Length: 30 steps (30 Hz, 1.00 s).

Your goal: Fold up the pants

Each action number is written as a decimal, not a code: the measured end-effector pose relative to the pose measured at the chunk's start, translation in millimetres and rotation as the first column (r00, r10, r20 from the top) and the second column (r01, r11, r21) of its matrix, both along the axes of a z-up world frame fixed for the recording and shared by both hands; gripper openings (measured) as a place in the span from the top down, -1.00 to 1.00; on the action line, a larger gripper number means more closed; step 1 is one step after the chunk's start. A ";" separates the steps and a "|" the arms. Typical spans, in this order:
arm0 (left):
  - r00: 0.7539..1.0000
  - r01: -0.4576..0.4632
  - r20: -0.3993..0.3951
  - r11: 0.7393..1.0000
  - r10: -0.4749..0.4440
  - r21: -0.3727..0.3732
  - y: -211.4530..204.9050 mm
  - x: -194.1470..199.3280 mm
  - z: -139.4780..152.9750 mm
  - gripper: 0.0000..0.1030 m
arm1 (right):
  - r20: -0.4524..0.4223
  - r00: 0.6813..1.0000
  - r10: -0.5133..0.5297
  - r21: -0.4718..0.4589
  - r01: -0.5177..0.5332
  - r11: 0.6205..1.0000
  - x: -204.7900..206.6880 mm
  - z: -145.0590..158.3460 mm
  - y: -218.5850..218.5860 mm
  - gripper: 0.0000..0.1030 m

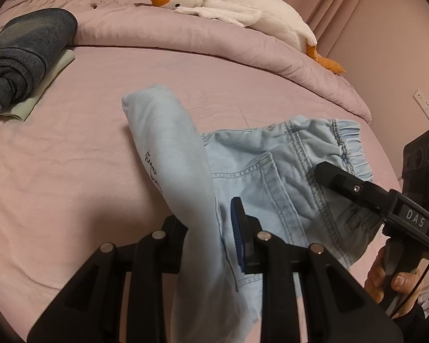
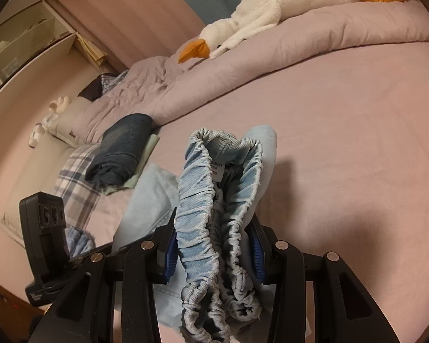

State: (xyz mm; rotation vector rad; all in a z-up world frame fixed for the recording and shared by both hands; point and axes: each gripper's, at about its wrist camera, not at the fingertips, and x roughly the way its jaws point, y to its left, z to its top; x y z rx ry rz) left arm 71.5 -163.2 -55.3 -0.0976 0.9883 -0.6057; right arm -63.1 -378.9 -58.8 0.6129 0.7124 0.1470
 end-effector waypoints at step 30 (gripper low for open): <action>0.998 -0.066 0.031 0.980 0.061 0.186 13.4 9.7 -31.8 -0.58 | -0.142 0.983 -0.120 -0.187 0.092 0.978 -0.6 -29.4 -16.7 -0.29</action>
